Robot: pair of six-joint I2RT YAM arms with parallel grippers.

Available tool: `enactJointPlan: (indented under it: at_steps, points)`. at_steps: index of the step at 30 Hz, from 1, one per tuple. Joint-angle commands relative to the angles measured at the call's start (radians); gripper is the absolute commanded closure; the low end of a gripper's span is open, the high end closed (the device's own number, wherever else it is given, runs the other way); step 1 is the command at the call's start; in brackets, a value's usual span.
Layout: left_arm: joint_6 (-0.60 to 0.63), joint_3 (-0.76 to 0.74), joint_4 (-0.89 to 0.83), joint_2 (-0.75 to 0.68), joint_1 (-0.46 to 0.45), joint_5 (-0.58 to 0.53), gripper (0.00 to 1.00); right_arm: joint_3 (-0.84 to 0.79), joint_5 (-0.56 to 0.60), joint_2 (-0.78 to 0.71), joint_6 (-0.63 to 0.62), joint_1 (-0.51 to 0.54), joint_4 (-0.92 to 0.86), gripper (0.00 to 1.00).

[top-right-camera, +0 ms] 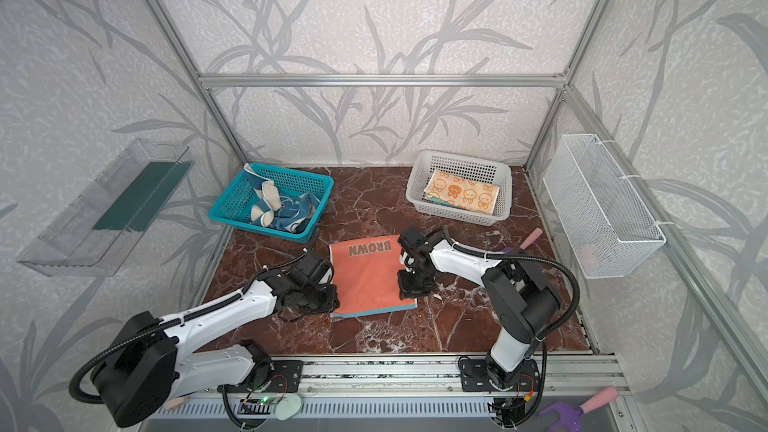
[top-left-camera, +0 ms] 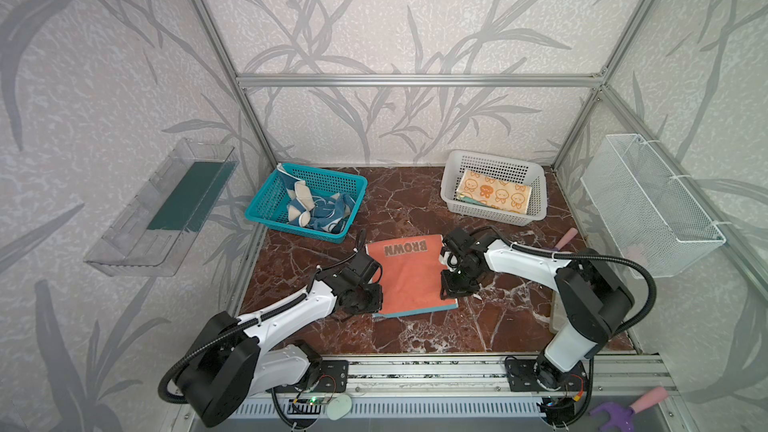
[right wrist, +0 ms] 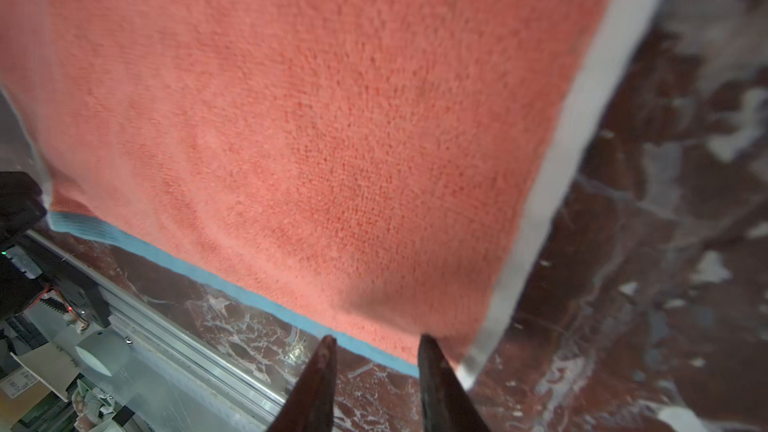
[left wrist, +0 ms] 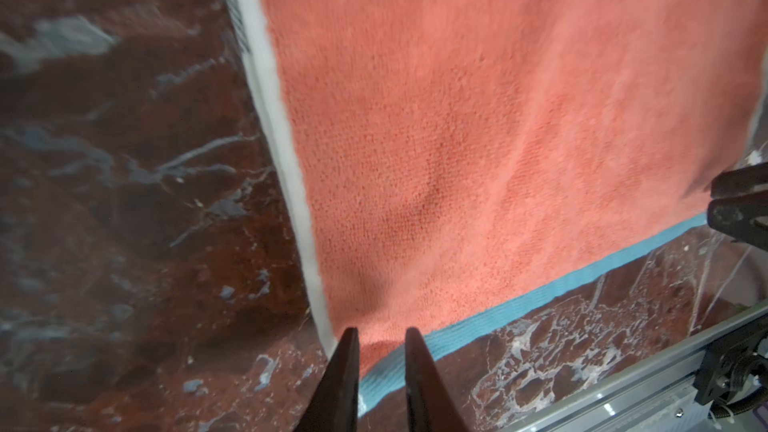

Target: Fold and stack the towels

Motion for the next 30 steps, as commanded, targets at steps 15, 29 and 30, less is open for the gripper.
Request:
enactJointPlan:
  at_steps: [15,29,30]
  points:
    - [-0.018,0.046,-0.162,-0.171,-0.008,-0.147,0.60,-0.139,0.189,-0.376,0.065,0.033,-0.038,0.54]
    - [0.110,0.500,-0.080,0.400,0.163,-0.164,0.47,0.157,0.179,-0.040,-0.027,-0.225,0.039,0.51]
    - [0.110,0.505,-0.052,0.412,0.165,-0.159,0.47,0.159,0.178,-0.026,-0.020,-0.225,0.058,0.51]
